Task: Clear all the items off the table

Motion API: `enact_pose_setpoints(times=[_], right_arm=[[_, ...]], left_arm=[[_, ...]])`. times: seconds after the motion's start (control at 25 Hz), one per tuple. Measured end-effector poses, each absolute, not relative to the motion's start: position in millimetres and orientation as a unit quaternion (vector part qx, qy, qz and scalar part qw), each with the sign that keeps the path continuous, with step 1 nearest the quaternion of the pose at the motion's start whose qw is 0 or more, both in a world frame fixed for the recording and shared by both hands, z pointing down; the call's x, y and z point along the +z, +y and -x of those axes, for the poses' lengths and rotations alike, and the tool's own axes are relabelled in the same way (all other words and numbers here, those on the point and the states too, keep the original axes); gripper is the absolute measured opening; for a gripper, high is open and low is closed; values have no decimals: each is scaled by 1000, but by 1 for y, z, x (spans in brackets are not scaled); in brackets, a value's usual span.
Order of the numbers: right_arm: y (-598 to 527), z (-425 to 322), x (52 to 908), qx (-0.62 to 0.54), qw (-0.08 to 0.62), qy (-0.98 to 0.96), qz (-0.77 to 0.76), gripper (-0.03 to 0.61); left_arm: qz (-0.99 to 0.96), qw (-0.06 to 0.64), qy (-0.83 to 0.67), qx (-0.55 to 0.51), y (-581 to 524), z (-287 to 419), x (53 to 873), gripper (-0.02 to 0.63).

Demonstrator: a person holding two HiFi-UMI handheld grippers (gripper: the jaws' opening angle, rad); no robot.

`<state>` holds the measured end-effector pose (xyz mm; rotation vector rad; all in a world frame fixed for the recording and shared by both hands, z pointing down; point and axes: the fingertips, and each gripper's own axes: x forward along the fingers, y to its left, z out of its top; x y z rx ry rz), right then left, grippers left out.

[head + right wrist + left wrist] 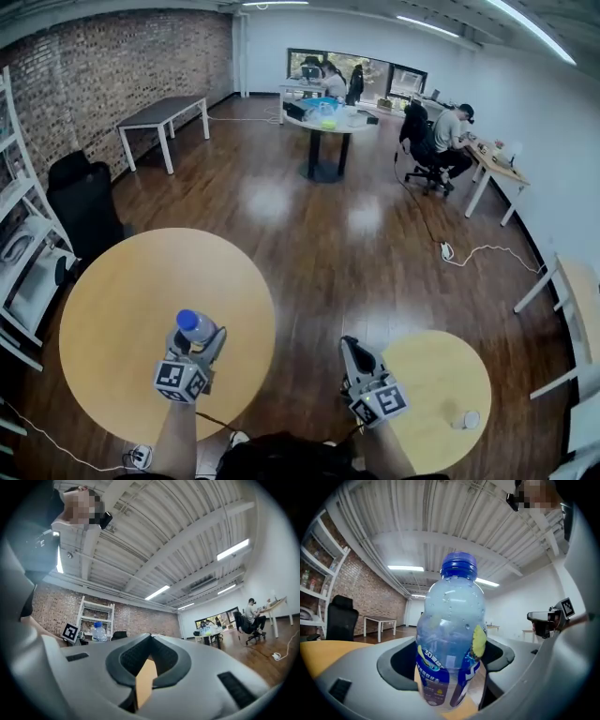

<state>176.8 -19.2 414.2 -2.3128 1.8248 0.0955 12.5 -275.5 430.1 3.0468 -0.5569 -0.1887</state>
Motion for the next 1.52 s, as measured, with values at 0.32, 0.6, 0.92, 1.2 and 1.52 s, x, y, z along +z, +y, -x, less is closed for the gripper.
enact_pose_setpoints(times=[0.32, 0.6, 0.92, 1.2, 1.52], right_arm=[[-165, -97, 428, 0, 38, 693, 720, 2], [-280, -5, 431, 7, 32, 773, 633, 2], [-343, 86, 470, -32, -33, 836, 546, 2], [-374, 104, 493, -68, -80, 848, 519, 2], [-387, 82, 547, -121, -125, 839, 515, 2]], left_arm=[[-954, 20, -292, -63, -351, 134, 439, 374], [-917, 6, -398, -35, -392, 277, 456, 374], [-867, 24, -497, -25, -389, 383, 474, 373], [-836, 89, -541, -30, -395, 416, 508, 374], [-825, 135, -549, -6, -421, 394, 560, 374]])
